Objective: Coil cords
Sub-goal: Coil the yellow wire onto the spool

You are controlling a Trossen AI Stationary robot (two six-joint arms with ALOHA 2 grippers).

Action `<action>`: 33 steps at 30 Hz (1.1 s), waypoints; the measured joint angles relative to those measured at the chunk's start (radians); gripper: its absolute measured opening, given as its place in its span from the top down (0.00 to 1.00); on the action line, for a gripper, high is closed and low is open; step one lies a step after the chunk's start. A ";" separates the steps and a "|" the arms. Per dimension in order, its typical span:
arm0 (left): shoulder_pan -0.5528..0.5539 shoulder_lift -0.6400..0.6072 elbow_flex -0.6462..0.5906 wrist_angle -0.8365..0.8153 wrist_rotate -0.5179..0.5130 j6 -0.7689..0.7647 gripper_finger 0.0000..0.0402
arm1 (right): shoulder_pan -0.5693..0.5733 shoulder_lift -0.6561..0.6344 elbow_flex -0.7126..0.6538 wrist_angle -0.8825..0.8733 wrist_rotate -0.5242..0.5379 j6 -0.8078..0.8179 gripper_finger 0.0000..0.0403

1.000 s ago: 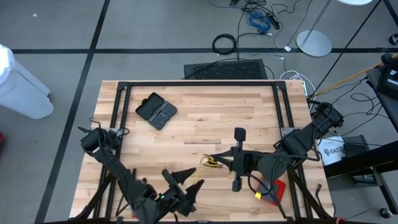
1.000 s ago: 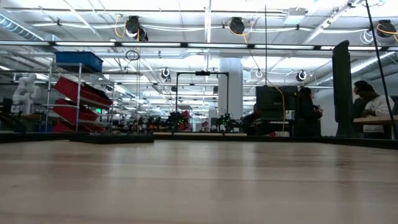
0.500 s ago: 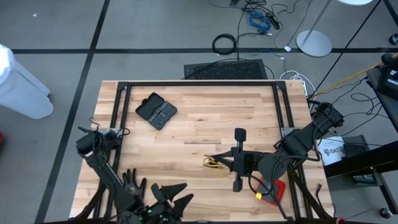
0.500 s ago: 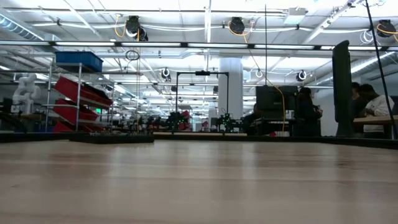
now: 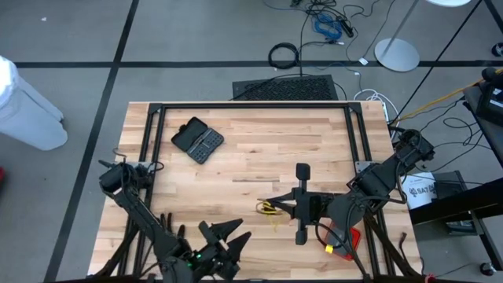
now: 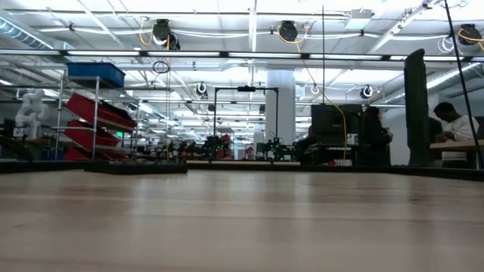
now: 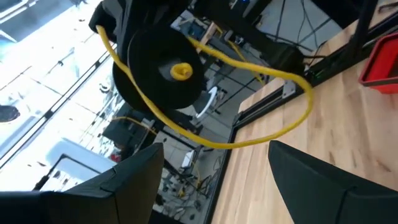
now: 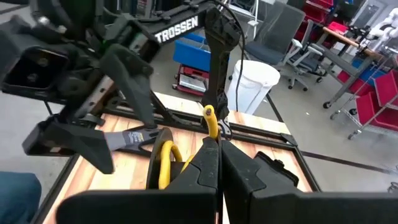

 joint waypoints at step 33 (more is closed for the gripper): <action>0.109 0.000 0.261 -0.195 0.508 -0.431 0.26 | 0.108 -0.004 0.000 0.141 0.006 -0.229 1.00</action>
